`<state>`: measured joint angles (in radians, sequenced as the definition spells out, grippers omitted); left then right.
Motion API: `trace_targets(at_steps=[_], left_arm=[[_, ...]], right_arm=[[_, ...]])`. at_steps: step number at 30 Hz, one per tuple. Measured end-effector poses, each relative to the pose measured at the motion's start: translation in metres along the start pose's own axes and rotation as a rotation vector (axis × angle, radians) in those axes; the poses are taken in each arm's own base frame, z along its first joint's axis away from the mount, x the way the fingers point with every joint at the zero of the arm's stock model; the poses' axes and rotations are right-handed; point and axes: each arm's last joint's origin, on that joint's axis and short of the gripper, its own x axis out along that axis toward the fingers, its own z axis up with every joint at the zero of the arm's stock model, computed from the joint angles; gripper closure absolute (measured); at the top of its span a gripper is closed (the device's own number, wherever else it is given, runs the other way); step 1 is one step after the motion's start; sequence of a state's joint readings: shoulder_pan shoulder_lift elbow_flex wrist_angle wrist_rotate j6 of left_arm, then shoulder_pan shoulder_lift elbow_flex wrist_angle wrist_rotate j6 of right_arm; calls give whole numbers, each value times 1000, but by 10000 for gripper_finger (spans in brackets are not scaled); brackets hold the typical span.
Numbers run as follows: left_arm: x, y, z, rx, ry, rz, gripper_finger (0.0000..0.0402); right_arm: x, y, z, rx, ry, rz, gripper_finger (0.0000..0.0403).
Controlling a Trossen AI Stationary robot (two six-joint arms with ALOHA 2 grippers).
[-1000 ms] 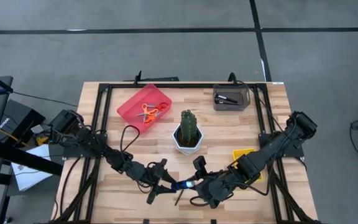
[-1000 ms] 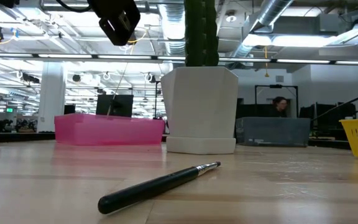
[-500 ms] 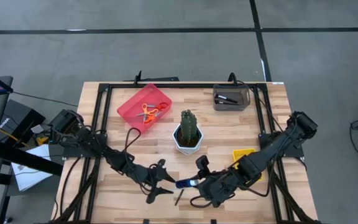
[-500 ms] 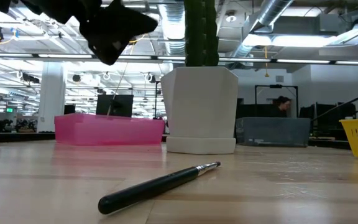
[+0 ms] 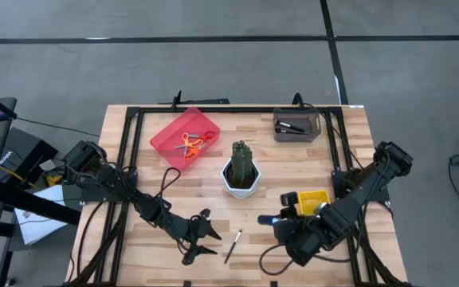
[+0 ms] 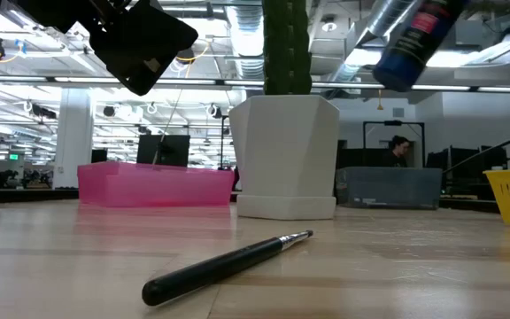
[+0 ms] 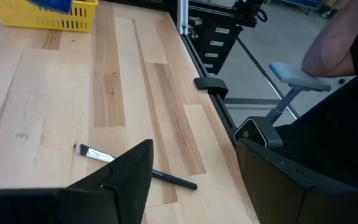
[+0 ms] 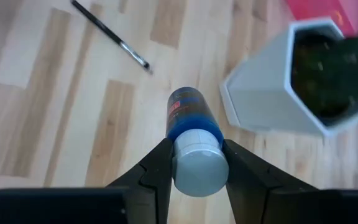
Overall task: Pick & Place Paint Supplies
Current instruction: Put the blue paint bottle into the yellow bin
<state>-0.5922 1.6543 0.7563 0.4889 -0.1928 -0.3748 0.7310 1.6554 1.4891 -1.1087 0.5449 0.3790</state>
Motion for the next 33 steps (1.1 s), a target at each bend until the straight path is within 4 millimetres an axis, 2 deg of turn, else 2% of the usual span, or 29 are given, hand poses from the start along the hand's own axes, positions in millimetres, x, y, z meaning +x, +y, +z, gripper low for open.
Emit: trace_targets(at_steps=[5,9,15,19,24,29,33], left_arm=[[0,0,0,2,0,0,175],[0,4,1,19,17,-7,176],[-13,12,15,70,30,-3,175],[-28,12,26,124,25,2,178],[-47,11,37,171,31,1,179],[-58,11,40,217,50,4,179],[-62,11,42,251,52,4,179]], right_arm=[[-6,4,-11,47,61,-29,292],[-7,3,-20,78,179,27,292],[-3,-7,-27,182,387,121,292],[-9,-18,-31,237,453,165,292],[-26,-43,-33,322,414,218,292],[-45,-80,-41,440,376,248,292],[-54,-112,-50,552,364,246,292]])
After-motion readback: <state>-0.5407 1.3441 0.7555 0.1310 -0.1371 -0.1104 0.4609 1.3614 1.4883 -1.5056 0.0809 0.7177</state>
